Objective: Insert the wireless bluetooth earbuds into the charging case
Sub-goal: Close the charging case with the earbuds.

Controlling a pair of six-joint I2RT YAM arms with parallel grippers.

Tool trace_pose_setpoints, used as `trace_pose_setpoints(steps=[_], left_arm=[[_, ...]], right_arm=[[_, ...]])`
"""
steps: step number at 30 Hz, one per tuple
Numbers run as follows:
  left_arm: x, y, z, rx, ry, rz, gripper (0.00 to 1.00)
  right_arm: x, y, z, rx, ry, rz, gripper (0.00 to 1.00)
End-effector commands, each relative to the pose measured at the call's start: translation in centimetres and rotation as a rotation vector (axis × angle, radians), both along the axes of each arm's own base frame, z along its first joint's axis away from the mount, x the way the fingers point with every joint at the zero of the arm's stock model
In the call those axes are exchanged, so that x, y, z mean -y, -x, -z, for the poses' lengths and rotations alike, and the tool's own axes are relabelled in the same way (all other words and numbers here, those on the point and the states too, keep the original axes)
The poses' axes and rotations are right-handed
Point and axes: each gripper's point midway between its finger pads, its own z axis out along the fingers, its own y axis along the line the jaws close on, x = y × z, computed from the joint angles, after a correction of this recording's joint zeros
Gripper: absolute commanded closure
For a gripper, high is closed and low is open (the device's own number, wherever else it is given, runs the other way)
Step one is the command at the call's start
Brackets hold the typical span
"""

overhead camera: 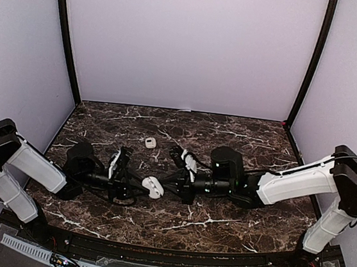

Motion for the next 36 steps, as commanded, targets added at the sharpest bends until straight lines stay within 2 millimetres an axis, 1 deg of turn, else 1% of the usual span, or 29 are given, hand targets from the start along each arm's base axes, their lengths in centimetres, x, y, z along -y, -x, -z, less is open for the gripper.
trace_pose_setpoints(steps=[1,2,3,4,7,8,10,13,17,20,22,24,31,36], left_arm=[[0.2,-0.6,-0.7,0.016,0.023,-0.027,0.87],[0.2,-0.8,-0.7,0.016,0.021,-0.034,0.87],[0.2,-0.8,-0.7,0.016,0.02,-0.036,0.88],[0.2,-0.7,-0.8,0.017,0.022,-0.033,0.87],[0.1,-0.1,-1.2,0.026,0.039,0.003,0.87],[0.1,0.1,-1.3,0.027,0.045,0.015,0.87],[0.1,0.5,-1.5,0.028,0.053,0.035,0.88],[0.0,0.8,-1.6,0.033,0.06,0.052,0.87],[-0.1,1.0,-1.9,0.051,0.075,0.058,0.88],[0.0,1.2,-2.1,0.052,0.082,0.074,0.88],[0.1,1.2,-2.0,0.048,0.081,0.078,0.87],[0.1,1.1,-2.0,0.046,0.081,0.08,0.88],[0.1,1.1,-2.1,0.05,0.085,0.079,0.88],[0.1,1.1,-2.0,0.048,0.08,0.078,0.88]], right_arm=[[-0.4,4.3,-2.1,0.064,-0.078,-0.196,1.0],[-0.1,4.7,-1.8,0.065,-0.084,-0.207,1.0],[0.3,4.9,-3.0,0.084,-0.114,-0.21,1.0],[0.6,4.9,-3.0,0.087,-0.116,-0.198,1.0],[1.1,3.0,-2.2,0.068,-0.075,-0.086,0.95],[1.3,2.6,-2.0,0.059,-0.07,-0.074,0.93],[1.7,2.0,-1.9,0.034,-0.072,-0.046,0.85],[2.5,1.9,-2.1,0.001,-0.105,-0.039,0.72],[3.4,3.1,-2.8,-0.024,-0.171,-0.093,0.57],[3.3,4.0,-2.9,-0.044,-0.19,-0.148,0.41],[3.2,4.3,-3.1,-0.052,-0.204,-0.17,0.34],[3.0,4.2,-3.3,-0.054,-0.214,-0.172,0.32],[1.7,3.4,-3.3,-0.041,-0.188,-0.162,0.31],[1.2,3.5,-2.8,-0.03,-0.162,-0.154,0.34]])
